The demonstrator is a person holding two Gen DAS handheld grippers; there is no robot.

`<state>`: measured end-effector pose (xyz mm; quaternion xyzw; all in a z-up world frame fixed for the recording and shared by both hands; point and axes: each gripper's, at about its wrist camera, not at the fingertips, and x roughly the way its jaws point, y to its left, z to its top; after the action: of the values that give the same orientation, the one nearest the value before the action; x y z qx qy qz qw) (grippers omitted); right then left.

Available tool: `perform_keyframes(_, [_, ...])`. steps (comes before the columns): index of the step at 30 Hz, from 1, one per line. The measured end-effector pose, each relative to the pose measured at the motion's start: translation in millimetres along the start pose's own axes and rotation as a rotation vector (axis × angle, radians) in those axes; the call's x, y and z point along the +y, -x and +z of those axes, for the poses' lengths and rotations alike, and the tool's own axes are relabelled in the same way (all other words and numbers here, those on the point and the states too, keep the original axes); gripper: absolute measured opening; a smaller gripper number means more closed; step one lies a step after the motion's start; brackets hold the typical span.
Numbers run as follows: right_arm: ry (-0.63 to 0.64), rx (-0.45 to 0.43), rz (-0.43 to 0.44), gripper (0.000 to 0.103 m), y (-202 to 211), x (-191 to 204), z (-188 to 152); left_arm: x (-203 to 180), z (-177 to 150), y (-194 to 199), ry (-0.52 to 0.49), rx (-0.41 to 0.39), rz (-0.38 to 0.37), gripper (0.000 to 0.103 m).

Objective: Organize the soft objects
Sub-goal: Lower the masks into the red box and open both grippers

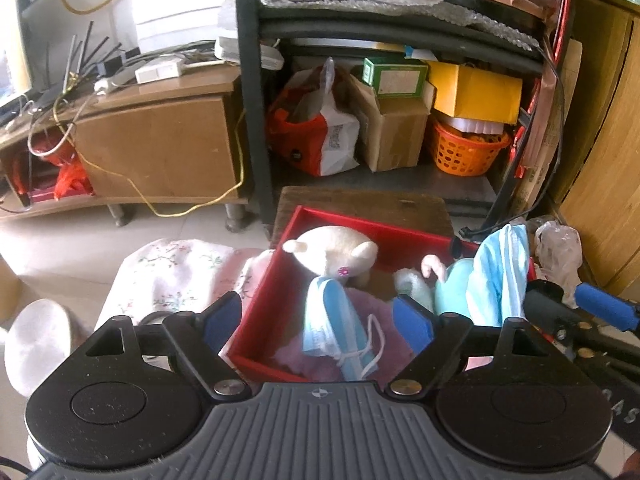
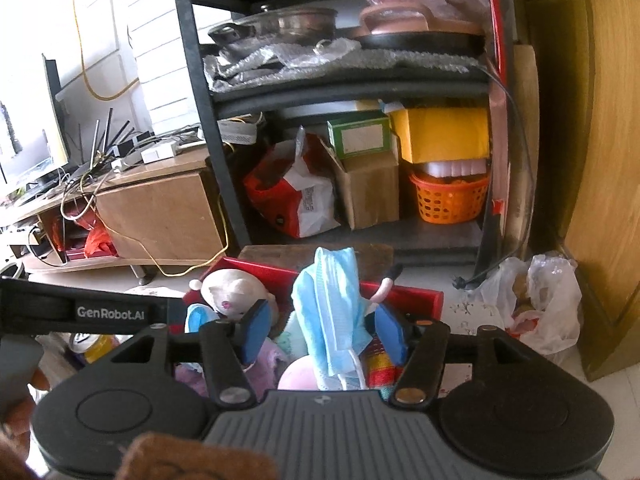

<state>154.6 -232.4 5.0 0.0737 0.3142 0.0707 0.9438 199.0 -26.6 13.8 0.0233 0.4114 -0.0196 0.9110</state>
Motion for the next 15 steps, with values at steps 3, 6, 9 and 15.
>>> perform_keyframes(3, [-0.011,-0.002,0.007,0.029,1.8,-0.7,0.6,7.3,0.0,0.1,0.016,-0.003,0.000,0.081])
perform_keyframes(6, [-0.028,0.009,0.033,0.029,0.1,-0.2,0.6,13.5,-1.8,1.2,0.015,0.019,-0.022,0.081])
perform_keyframes(9, [-0.036,0.027,0.079,0.029,-2.1,6.7,-1.4,20.5,-19.7,4.1,0.004,0.061,-0.026,0.081])
perform_keyframes(15, [0.003,0.032,0.112,0.029,4.4,24.8,-7.7,37.6,-79.8,6.7,-0.004,0.232,-0.010,0.081])
